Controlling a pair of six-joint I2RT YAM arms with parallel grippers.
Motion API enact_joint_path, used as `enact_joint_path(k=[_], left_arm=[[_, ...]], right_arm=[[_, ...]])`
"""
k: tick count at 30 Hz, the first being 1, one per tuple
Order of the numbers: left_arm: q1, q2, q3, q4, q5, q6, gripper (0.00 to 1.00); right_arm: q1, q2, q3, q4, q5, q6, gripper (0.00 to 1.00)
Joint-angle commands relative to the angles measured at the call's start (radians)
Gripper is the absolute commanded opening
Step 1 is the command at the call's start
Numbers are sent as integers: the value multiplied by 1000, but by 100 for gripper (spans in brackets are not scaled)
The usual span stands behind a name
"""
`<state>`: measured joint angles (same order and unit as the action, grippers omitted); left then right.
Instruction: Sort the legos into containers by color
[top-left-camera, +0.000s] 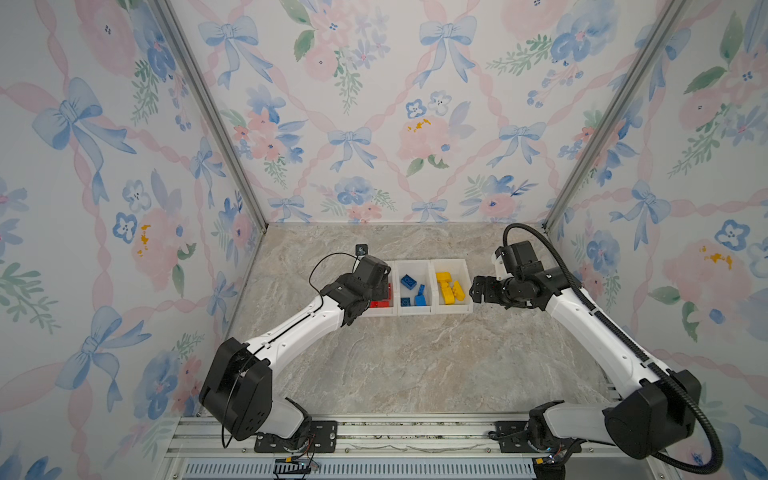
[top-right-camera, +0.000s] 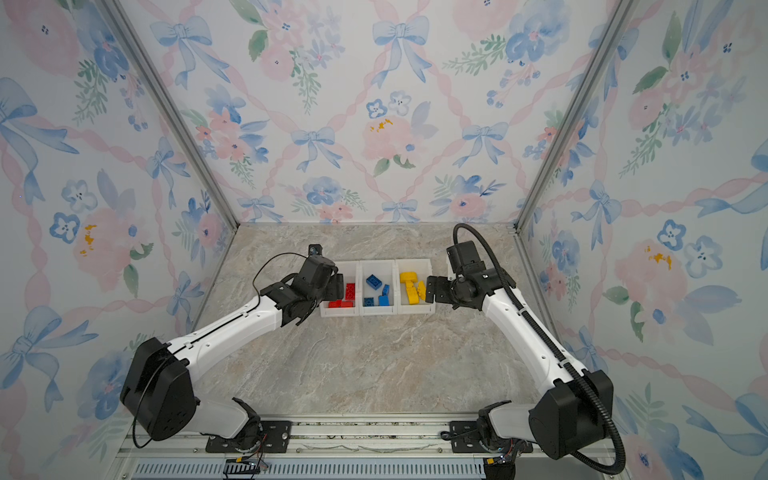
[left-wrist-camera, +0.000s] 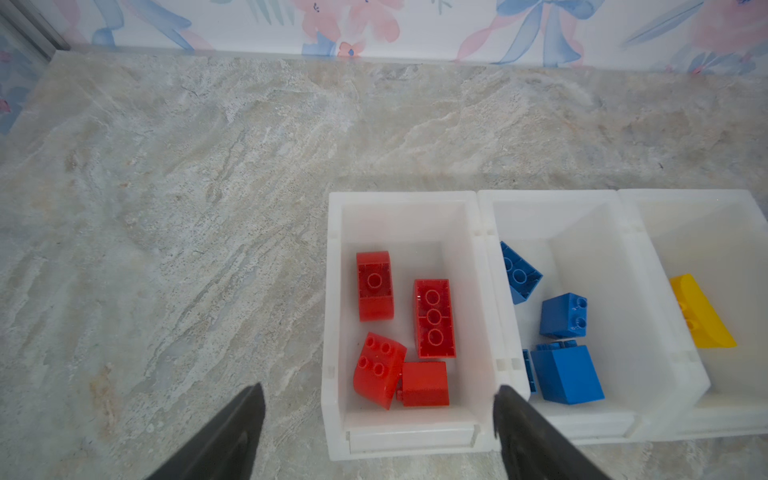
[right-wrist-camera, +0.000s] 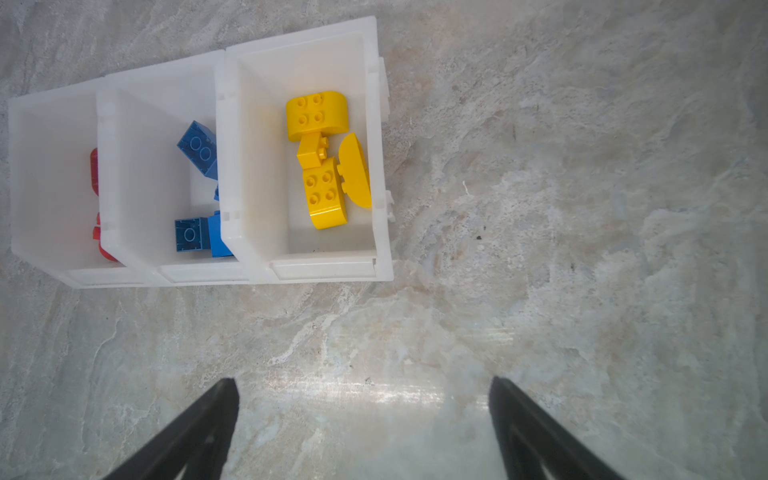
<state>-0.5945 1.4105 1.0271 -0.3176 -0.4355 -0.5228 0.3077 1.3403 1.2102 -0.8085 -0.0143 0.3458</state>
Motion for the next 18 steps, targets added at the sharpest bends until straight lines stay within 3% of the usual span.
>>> enact_joint_path(k=[1,9,18], left_arm=[[45,-65,-84,96,-30,51,92],[204,-213,-294,329,7,181,96],[335,-212,-511,673,3,280,95]], right_arm=[[-42,19,-15,82,36,-85,97],[-141,14,-139,343,109,-200,97],[-212,21,-430,851,209,-311,97]])
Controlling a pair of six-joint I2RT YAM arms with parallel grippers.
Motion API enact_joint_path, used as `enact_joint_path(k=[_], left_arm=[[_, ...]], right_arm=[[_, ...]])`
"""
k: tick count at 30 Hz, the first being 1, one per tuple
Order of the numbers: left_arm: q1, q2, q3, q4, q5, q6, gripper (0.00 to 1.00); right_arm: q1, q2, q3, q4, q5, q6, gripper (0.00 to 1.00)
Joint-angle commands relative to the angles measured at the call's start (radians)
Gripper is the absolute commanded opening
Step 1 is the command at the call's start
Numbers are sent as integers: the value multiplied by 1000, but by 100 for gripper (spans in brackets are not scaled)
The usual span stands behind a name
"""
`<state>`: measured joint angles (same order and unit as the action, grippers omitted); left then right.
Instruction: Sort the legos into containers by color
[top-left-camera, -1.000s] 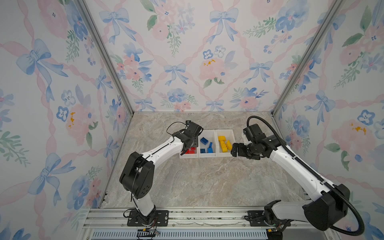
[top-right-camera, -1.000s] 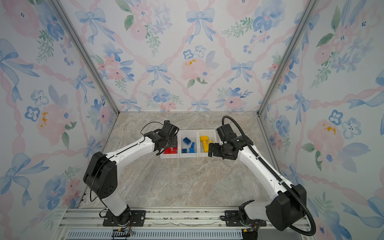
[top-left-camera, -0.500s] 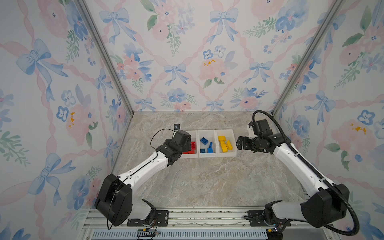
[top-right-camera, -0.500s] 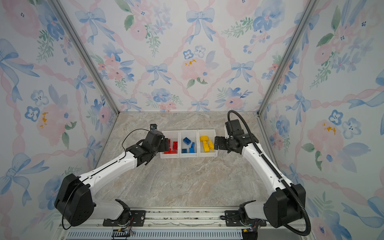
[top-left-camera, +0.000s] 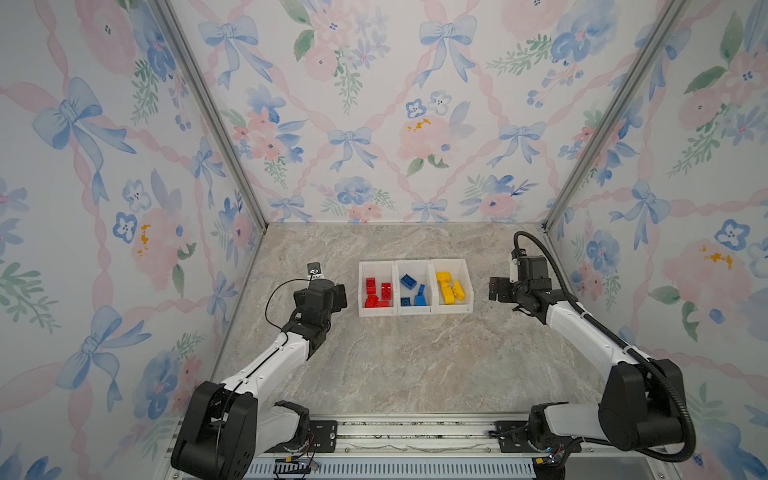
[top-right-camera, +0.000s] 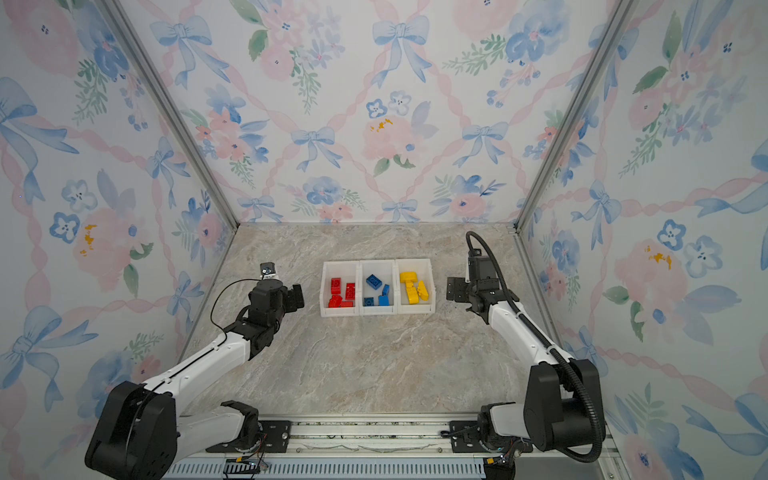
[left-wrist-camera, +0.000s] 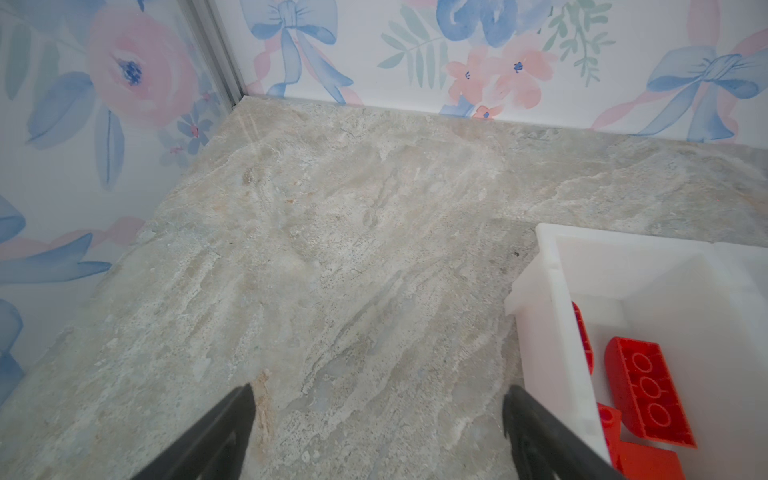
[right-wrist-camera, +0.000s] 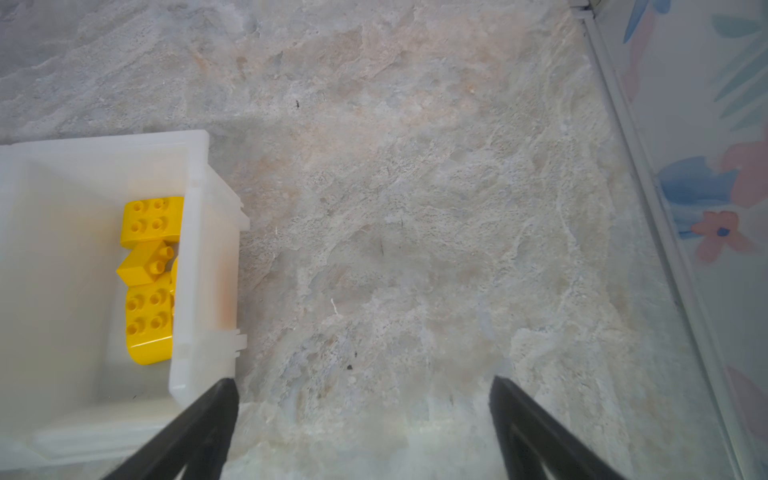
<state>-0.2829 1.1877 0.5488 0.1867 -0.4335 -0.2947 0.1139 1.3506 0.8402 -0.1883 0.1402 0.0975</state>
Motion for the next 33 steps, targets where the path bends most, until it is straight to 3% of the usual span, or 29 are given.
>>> enact_joint_path(k=[1,8,14,20,33], left_arm=[[34,18,-47,201,-1,53,95],[80,65,-165,470,2,139,94],[133,116,-298,764,9,138,92],[166,216,-336,985,24,164,91],[180,325,-394,1179,90,169,91]], right_arm=[[-26,10,-93,290,56,-74,97],[-43,-1,-293,651,36,-123,97],[-51,33,-343,777,3,-102,97],[-51,70,-393,887,1,-102,97],[-11,198,-481,1159,68,-130,97]])
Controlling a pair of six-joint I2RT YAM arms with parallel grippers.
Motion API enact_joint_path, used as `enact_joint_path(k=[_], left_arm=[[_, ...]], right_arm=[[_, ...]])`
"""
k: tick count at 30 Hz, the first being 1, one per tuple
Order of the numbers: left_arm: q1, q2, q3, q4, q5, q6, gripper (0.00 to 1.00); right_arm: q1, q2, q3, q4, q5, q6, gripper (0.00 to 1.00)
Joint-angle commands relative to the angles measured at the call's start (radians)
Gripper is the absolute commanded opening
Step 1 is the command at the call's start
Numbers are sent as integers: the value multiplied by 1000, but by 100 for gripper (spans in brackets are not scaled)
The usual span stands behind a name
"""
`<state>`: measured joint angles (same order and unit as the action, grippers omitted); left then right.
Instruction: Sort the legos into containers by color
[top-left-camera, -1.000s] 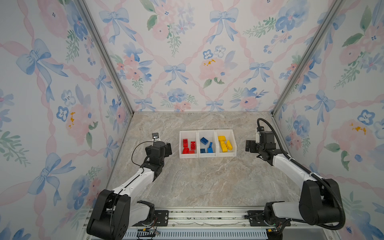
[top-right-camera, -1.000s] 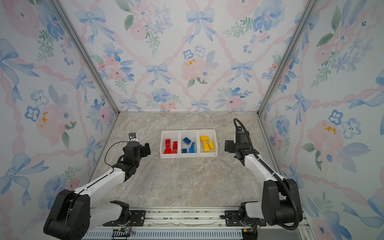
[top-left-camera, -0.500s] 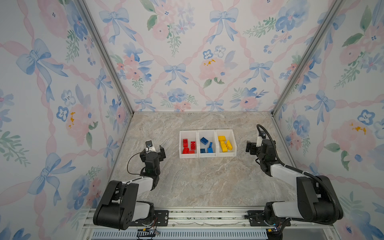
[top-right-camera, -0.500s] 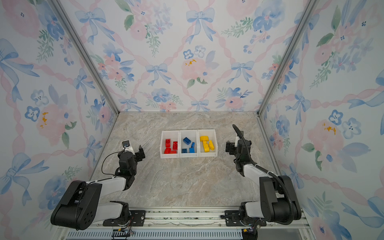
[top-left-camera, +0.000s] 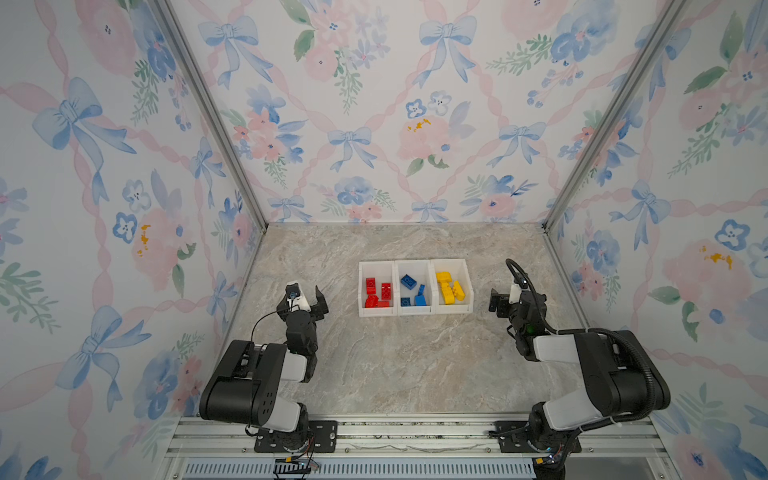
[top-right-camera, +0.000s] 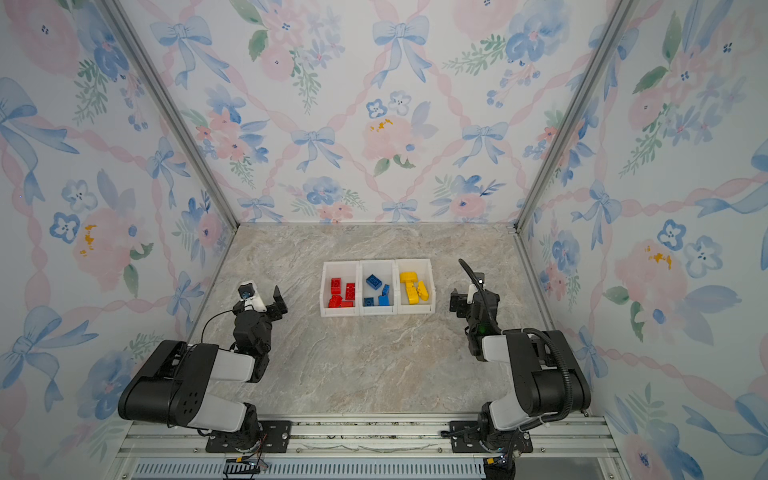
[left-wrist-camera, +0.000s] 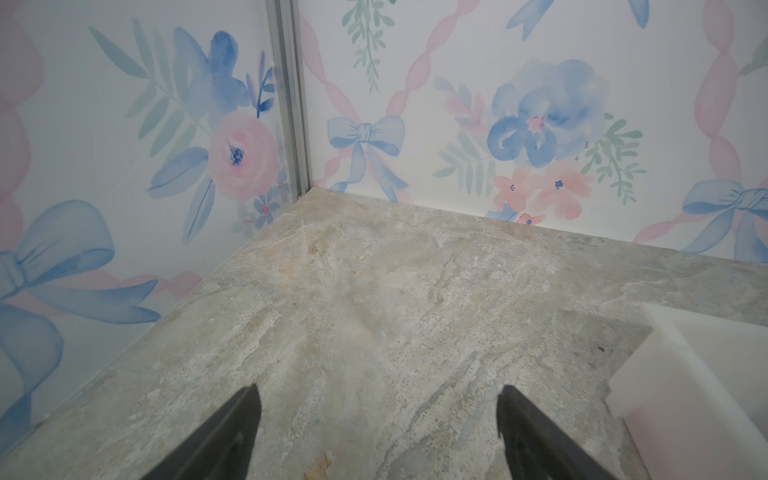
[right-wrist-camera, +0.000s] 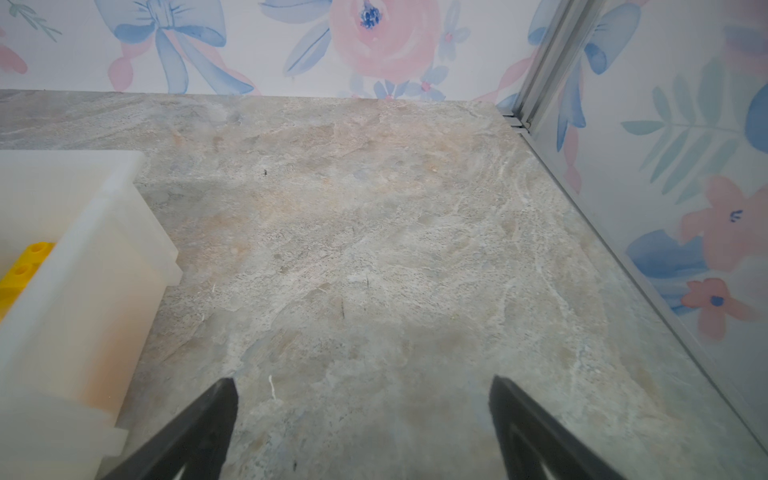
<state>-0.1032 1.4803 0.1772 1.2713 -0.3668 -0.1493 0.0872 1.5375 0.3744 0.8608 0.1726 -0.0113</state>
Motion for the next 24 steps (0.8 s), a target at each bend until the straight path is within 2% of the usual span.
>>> enact_joint_path(k=[1,7,24], left_arm=[[0,44,-26,113,25,26,91],[-7,54,-25,120,17,33,98],[-8,56,-24,119,16,35,98]], right_arm=[[17,9,-17,109,40,-22,97],[23,10,-19,116,50,-24,97],[14,11,-4,87,66,-10,97]])
